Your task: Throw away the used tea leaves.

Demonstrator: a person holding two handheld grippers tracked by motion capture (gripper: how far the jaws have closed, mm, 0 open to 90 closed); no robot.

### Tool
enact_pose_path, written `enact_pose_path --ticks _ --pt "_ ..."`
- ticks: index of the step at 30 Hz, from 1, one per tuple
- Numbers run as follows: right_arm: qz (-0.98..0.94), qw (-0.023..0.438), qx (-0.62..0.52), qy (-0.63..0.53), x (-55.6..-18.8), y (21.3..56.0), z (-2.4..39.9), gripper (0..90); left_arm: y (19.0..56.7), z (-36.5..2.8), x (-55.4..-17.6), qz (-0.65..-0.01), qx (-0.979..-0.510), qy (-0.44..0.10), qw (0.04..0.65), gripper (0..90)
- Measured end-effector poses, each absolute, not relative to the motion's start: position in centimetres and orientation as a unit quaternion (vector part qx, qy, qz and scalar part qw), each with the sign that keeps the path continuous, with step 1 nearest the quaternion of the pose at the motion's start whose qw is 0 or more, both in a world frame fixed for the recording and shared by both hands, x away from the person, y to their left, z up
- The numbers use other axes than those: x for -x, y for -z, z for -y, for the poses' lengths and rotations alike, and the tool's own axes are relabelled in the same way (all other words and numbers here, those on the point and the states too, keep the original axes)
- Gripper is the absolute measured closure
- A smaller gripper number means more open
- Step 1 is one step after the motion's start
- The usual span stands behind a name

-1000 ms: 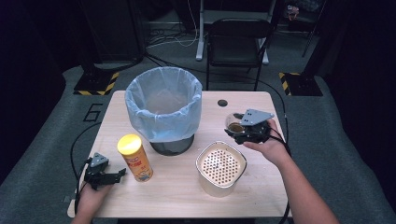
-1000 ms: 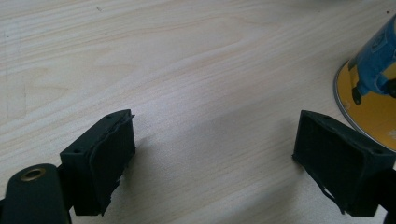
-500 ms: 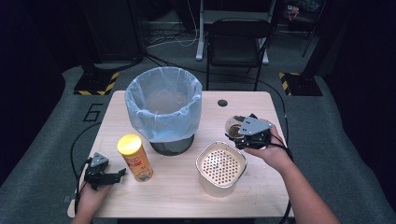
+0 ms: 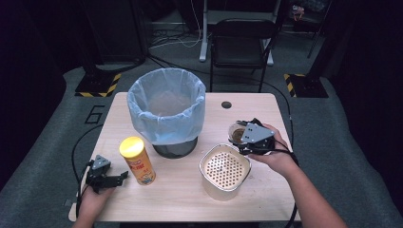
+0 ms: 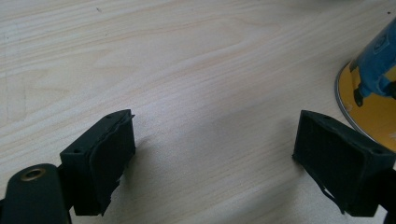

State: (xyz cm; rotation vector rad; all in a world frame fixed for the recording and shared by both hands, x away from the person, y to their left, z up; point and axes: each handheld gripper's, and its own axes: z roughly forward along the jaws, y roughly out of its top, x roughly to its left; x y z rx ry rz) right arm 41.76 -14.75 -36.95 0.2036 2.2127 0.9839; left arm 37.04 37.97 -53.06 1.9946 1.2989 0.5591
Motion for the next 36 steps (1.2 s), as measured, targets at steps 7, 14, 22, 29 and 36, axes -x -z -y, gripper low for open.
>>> enact_pose_path --ticks 7,14,22,29,36 --pt "-0.853 0.359 -0.074 -0.372 -41.9 37.0 14.7 34.2 53.1 -38.0 -37.2 -0.499 -0.767 -0.214 0.342 12.2" --pt "-0.854 0.381 -0.05 -0.352 -41.5 36.9 14.2 34.3 53.2 -37.9 -37.2 -0.5 -0.762 -0.22 0.347 12.3" --pt "-0.824 0.514 0.062 -0.232 -38.3 37.6 11.9 35.0 53.2 -37.9 -37.1 -0.501 -0.762 -0.218 0.347 12.2" --pt "-0.76 0.614 0.196 -0.077 -36.3 39.5 10.1 35.8 53.2 -37.8 -37.1 -0.505 -0.761 -0.215 0.346 12.3" --pt "-0.691 0.639 0.328 0.08 -34.7 40.8 9.9 35.5 53.2 -37.9 -37.1 -0.503 -0.762 -0.217 0.347 12.3"
